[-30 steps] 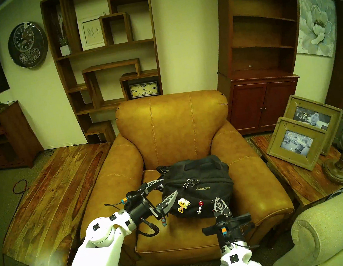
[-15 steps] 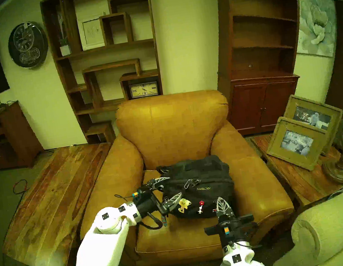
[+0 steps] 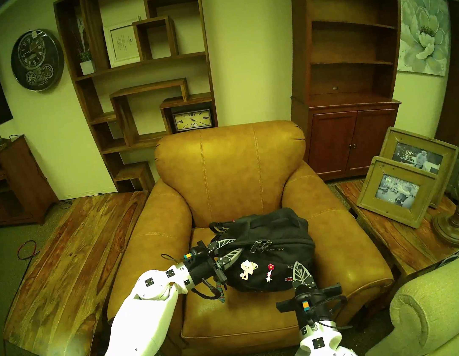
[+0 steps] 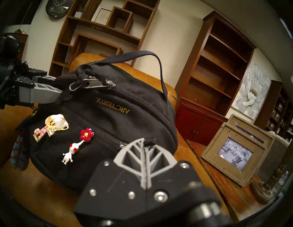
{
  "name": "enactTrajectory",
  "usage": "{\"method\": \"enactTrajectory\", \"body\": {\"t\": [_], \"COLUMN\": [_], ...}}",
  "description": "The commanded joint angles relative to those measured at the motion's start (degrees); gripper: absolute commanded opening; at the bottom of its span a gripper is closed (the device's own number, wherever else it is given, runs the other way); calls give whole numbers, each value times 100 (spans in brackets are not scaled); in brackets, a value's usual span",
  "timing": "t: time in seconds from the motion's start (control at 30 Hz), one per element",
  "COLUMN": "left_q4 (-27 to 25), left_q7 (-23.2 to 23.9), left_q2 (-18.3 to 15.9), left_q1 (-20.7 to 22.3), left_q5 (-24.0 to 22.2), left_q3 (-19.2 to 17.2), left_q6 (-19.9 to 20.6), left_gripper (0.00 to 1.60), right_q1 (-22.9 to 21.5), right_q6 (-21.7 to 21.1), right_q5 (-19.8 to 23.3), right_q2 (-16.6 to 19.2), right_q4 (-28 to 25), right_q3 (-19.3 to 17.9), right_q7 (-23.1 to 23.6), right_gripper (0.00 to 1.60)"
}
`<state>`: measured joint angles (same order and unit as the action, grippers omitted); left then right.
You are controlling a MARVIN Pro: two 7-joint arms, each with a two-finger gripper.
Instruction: Close a bag with a zipper
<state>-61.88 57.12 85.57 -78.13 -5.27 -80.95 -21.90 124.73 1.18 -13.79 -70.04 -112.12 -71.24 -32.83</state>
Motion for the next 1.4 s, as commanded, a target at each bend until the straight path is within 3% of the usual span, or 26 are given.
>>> {"method": "enactTrajectory", "body": {"t": [0.0, 0.6, 1.07, 1.37], "left_q4": [87, 230, 89, -178], "left_q7": [6, 168, 202, 297], "left_q2": [92, 56, 30, 14], "left_q1": [349, 474, 400, 200], "left_q5": [-160, -283, -328, -400], "left_q3": [-122, -400, -596, -709], "left_q6": [-257, -277, -207, -123], "left_gripper": [18, 23, 13, 21], "right_q1": [-228, -629, -1517, -1532], "right_q6": [113, 519, 993, 1287], "right_q5": [-47, -93, -281, -442], "right_q2": [-178, -293, -520, -516], "right_q4": [182, 939, 2532, 2694], "right_q3": [-163, -642, -832, -931], "right_q7": [-284, -535, -742, -849], "right_gripper": [0, 0, 0, 0]}}
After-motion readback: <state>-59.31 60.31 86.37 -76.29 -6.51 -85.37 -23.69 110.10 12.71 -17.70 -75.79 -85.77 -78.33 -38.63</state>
